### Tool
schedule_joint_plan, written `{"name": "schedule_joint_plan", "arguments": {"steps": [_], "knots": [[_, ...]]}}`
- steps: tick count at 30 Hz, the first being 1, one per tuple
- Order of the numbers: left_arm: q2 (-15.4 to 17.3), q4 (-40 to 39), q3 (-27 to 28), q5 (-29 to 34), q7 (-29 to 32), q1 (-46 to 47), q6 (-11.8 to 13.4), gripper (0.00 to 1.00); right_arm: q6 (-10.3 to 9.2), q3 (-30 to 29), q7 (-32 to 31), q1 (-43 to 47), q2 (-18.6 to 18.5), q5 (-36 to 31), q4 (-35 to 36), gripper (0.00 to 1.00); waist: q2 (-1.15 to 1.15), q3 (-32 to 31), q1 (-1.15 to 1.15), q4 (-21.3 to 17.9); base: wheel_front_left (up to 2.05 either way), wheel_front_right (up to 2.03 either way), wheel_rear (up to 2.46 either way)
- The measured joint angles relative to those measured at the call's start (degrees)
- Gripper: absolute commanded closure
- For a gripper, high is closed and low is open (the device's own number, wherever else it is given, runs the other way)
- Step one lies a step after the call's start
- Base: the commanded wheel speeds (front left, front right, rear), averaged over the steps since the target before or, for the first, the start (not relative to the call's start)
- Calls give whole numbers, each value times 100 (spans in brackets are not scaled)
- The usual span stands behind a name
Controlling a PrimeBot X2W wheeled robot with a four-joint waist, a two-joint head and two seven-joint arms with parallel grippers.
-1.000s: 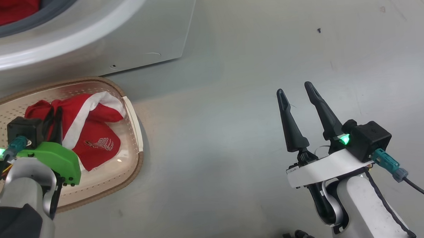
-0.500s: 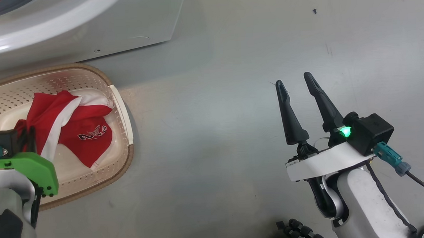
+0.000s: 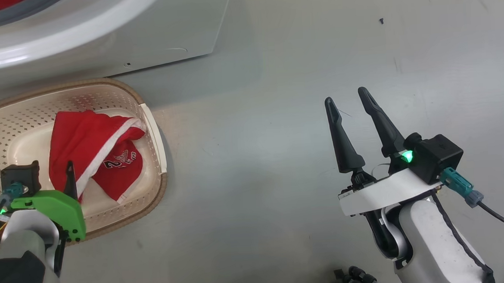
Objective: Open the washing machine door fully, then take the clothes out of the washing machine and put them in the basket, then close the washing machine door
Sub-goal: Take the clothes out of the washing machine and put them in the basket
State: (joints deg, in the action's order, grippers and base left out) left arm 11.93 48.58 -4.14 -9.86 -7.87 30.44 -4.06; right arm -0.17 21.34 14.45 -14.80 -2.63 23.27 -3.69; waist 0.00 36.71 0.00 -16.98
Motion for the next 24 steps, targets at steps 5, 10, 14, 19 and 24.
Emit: {"name": "schedule_joint_plan", "arguments": {"steps": [5, 10, 14, 19, 24], "knots": [[-93, 131, -52, 0, -260, 35, -35, 0, 3, -41, 0, -4, 0, -85, -82, 0, 0, -182, 0, 72, 0, 0, 0], [-259, 181, -103, -58, -490, 35, -88, 0, 9, -110, 0, -5, -1, -135, -182, 0, 0, -434, 0, 160, 0, 0, 0], [-365, 167, -133, -123, -584, 34, -137, 0, 62, -198, 0, -1, -2, -187, -269, 0, 0, -683, 0, 246, 0, 0, 0], [-460, 64, -198, -123, -639, 28, -182, 0, 69, -308, 0, 19, -3, -225, -341, 0, 0, -1022, 0, 375, 0, 0, 0], [-590, -127, -220, -145, -642, 8, -212, 0, 115, -424, 0, 146, -3, -263, -422, 0, 0, -1369, 0, 527, 0, 0, 0]]}}
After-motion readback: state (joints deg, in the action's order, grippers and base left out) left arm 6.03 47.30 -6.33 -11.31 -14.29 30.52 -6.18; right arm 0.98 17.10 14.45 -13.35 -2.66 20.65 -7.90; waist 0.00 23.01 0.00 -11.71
